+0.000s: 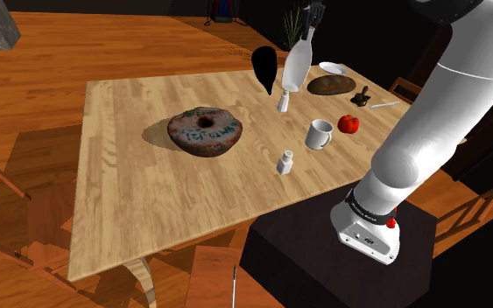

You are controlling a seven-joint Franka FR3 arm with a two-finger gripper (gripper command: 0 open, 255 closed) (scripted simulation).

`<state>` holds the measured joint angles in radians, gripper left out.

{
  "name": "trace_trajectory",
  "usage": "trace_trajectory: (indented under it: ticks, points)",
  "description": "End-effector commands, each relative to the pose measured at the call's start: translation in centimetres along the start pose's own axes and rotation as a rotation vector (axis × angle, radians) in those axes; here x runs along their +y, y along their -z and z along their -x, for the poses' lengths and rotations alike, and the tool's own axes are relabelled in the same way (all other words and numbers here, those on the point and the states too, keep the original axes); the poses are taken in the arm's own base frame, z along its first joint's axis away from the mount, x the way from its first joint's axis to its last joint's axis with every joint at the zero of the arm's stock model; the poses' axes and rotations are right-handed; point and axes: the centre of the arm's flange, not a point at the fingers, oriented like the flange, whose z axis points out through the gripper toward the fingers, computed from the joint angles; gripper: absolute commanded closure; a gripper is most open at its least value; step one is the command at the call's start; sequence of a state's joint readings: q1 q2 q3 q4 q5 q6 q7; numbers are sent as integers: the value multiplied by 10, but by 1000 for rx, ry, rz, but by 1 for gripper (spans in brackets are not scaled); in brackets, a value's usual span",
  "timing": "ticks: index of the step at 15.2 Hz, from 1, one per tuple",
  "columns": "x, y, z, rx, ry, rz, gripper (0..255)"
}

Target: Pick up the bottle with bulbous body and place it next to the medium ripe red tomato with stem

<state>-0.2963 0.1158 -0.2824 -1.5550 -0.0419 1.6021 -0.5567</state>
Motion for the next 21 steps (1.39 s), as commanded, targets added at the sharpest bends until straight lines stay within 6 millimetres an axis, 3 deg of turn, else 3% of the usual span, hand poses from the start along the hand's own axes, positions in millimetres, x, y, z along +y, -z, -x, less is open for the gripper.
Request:
trace_trajectory:
  ticks: [1, 15, 21]
  points:
    - [20, 0, 15, 0, 1, 0, 255]
    - [168, -14, 123, 0, 1, 0, 255]
    - [168, -46, 120, 0, 1, 0, 255]
